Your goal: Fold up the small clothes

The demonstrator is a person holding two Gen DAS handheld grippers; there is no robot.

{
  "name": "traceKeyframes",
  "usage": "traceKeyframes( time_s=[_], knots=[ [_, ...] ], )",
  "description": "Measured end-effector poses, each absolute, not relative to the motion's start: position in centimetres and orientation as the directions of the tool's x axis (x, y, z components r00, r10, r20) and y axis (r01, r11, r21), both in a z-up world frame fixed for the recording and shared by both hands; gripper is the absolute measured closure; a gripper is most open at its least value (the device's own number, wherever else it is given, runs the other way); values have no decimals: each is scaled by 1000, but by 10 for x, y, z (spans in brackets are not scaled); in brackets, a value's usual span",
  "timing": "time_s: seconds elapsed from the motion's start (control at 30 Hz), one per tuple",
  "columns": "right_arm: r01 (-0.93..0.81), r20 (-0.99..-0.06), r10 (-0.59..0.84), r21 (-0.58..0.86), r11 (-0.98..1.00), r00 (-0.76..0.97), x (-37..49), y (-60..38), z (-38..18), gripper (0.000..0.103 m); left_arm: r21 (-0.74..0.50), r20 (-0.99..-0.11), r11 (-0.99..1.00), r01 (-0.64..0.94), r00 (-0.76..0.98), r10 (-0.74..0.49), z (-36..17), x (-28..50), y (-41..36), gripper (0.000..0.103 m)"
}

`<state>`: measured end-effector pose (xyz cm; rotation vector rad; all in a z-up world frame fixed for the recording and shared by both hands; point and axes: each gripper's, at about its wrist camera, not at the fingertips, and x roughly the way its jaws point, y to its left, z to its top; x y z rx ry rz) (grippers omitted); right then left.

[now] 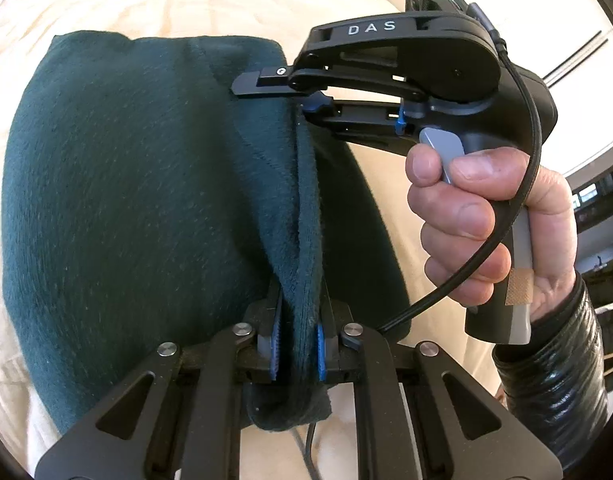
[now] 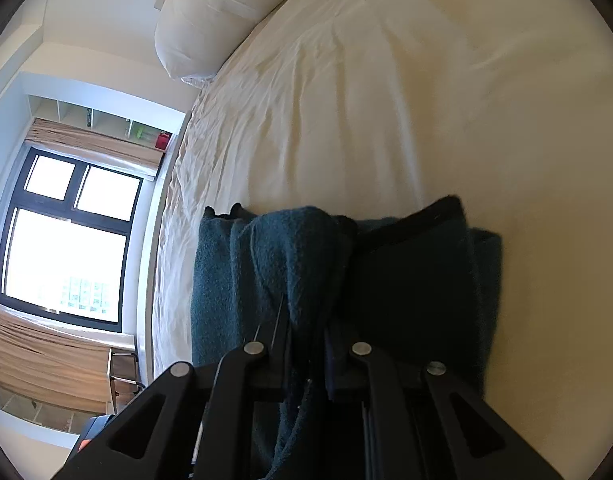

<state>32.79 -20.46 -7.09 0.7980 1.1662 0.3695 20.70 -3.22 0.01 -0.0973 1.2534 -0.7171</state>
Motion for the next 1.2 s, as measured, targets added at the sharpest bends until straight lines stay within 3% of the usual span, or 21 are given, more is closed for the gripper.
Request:
traceKeyframes(
  time_s=[0.27, 0.5, 0.67, 0.7, 0.77, 0.8, 0.9, 1.07, 1.2],
  knots=[
    [140, -702, 615, 692, 708, 358, 325, -219, -65, 91, -441, -829, 771, 459, 122, -546, 10, 200, -61, 93],
    [167, -727, 590, 669, 725, 351, 324, -234, -69, 90, -437, -827, 775, 456, 134, -546, -15, 195, -74, 90],
    [195, -707, 617, 697, 690, 345, 318, -240, -83, 84, -463, -814, 761, 454, 122, -568, -9, 193, -47, 78],
    [191, -698, 627, 707, 681, 346, 314, -240, -83, 79, -477, -811, 752, 456, 102, -576, -5, 191, -35, 74],
    [189, -677, 653, 729, 658, 339, 307, -240, -82, 67, -496, -797, 740, 454, 100, -596, 6, 186, -11, 37],
    [181, -663, 666, 742, 645, 343, 302, -240, -80, 59, -503, -784, 734, 456, 118, -610, 16, 182, 8, 34],
    [163, -641, 677, 759, 631, 362, 279, -239, -74, 53, -539, -740, 700, 468, 134, -659, 34, 176, 55, 33],
    [154, -624, 689, 772, 616, 369, 233, -229, -69, 53, -520, -733, 751, 408, 239, -637, 39, 194, 125, 33],
    [150, -675, 661, 728, 669, 327, 210, -210, -71, 57, -497, -733, 789, 361, 312, -605, 40, 209, 170, 33]
  ],
)
